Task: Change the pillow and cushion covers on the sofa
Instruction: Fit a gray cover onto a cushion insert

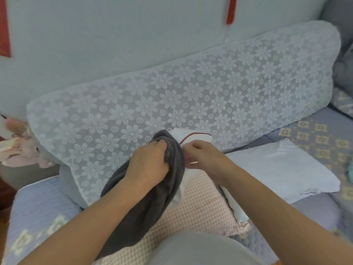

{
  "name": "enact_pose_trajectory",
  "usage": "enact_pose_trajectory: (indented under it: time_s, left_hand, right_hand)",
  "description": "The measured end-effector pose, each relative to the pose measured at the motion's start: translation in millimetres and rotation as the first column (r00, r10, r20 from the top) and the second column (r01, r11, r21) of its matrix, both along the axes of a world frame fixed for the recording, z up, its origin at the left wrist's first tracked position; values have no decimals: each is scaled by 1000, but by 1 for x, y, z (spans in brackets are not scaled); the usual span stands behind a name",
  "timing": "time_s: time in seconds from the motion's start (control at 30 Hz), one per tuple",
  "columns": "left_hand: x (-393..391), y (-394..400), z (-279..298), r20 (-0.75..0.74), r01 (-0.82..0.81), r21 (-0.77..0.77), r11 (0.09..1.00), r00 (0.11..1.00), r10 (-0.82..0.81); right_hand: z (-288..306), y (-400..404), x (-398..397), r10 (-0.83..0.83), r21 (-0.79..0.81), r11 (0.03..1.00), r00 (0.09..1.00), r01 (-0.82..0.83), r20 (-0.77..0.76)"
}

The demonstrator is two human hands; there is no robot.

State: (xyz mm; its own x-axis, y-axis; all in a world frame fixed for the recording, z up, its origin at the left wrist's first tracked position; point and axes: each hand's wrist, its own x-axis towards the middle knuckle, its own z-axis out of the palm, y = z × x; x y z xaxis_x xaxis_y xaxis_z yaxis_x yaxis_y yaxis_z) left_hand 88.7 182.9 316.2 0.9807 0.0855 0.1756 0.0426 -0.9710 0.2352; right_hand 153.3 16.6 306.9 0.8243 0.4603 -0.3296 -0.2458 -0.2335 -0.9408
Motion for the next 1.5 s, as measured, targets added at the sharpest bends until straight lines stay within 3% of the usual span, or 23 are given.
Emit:
enact_pose_trajectory:
  time_s: [0.1,0.2,0.27,0.37,0.47,0.57,0.73,0.77,0.83,0.9,1.0,1.03,1.1,1.17,1.23,1.3,1.4,1.5]
  left_hand:
    - [-1,-1,11,66,57,102,993,996,-64]
    - [-3,7,19,124,42,64,997,991,-49]
    - [-7,10,20,110,20,12,1000,994,-22]
    - [-14,16,16,76,-4,-36,999,997,6]
    - [-21,23,15,33,16,-172,985,999,-10]
    - [-35,21,15,33,89,-197,976,996,-84]
    - [-44,12,17,144,53,-271,961,989,-14]
    - [-46,14,16,146,28,-308,951,989,18]
    - [-56,20,13,127,26,-410,912,991,29]
    - [-68,21,9,103,104,-414,904,992,-67]
    - [-79,16,5,86,246,-250,937,969,-231]
    - [-80,13,5,84,293,-192,937,956,-282]
    - [-84,8,4,67,374,-99,922,927,-369]
    - [-88,4,2,57,422,-66,904,906,-418]
    - [-91,0,-1,73,445,-40,895,894,-441]
    - [-93,-1,-4,97,448,-11,894,890,-445]
    - [-96,1,-6,124,427,-14,904,898,-422]
    - [-93,2,-9,154,421,-12,907,897,-415]
  right_hand:
    - [-1,15,-6,31,73,997,999,-28,-33]
    - [8,20,-1,84,209,976,991,-60,-108]
    - [16,20,5,163,137,979,982,-149,-100]
    - [28,25,8,253,-163,956,967,-244,37]
    - [28,34,12,88,-268,963,932,10,352]
    - [23,35,28,-84,-216,954,876,209,474]
    - [18,32,50,-139,-225,940,891,256,433]
    - [20,27,53,-102,-229,952,914,205,393]
    - [32,6,55,125,-195,978,962,-78,243]
    - [50,-11,52,379,-174,920,912,-352,155]
    - [59,-2,49,326,-220,935,918,-277,228]
    - [61,4,46,356,-320,908,900,-270,250]
    - [62,11,37,541,-532,760,817,-373,200]
    - [66,12,23,694,-594,606,716,-529,71]
    - [65,15,8,765,-639,500,644,-585,8]
    - [58,14,4,723,-661,518,691,-543,0]
    - [52,-3,15,574,-481,671,806,-564,-145]
    - [47,-4,13,603,-439,652,774,-618,-192]
